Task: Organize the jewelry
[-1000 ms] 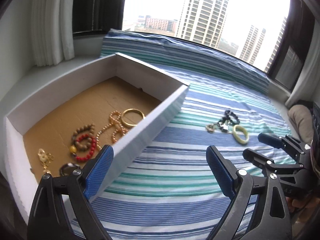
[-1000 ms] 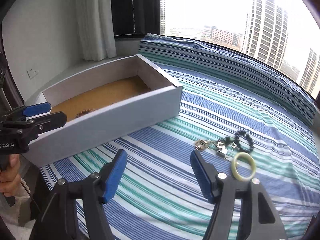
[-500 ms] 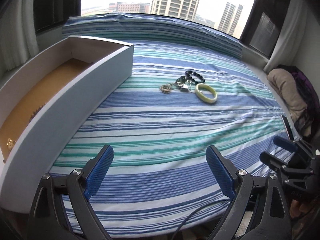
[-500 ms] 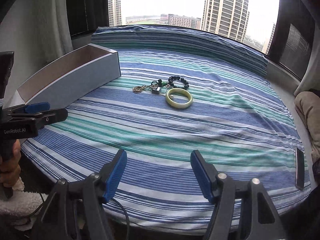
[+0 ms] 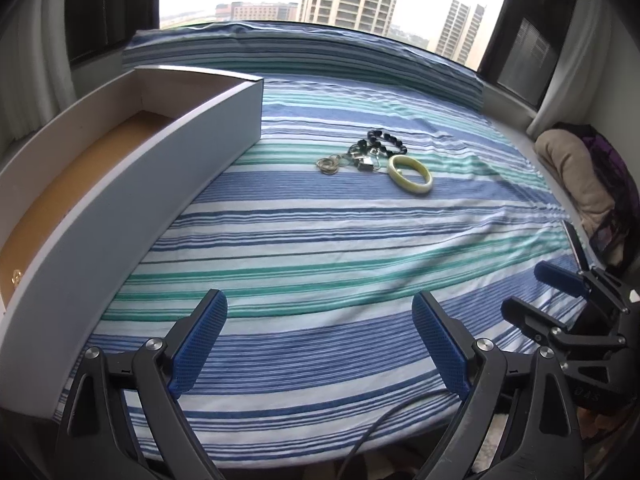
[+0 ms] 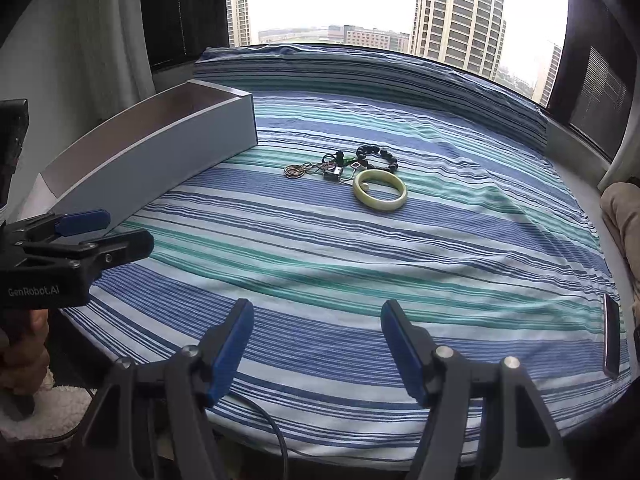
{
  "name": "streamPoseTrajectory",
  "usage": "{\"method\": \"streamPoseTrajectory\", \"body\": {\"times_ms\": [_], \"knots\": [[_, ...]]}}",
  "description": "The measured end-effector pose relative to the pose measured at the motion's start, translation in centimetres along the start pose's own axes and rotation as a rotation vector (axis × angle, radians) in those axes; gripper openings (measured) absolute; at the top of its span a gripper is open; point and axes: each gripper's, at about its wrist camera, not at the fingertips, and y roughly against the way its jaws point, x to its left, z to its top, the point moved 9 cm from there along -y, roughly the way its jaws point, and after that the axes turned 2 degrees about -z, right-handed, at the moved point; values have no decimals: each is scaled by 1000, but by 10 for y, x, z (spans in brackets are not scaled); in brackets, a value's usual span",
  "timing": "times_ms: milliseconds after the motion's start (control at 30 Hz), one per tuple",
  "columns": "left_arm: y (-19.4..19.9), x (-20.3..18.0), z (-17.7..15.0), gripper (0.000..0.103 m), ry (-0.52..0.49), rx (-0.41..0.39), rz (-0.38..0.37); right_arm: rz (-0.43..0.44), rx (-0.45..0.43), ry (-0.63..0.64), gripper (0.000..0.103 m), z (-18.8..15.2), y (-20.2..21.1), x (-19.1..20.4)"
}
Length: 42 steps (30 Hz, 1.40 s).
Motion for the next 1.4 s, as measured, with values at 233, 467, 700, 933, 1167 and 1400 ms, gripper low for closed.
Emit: {"method": "streamPoseTrajectory", "body": {"times_ms": [233, 467, 700, 933, 1167, 1400], "knots": [[3, 4, -1, 94, 8, -9, 2, -12, 15, 1, 67, -2, -4, 3], [1, 8, -2, 94, 19, -4, 10, -14, 15, 20, 67, 0, -4, 9], [-6, 2, -2, 94, -4, 14, 22, -11, 26, -4, 67, -4, -10, 1], [-21, -4, -1, 94, -16, 50, 27, -4, 38, -33, 67, -7, -19, -11], [-38, -8, 0, 94, -5, 91, 18, -1, 13, -85, 67, -3, -22, -28], [-57, 3, 18, 94, 9, 105, 33, 4, 55, -126, 67, -10, -40, -41]]}}
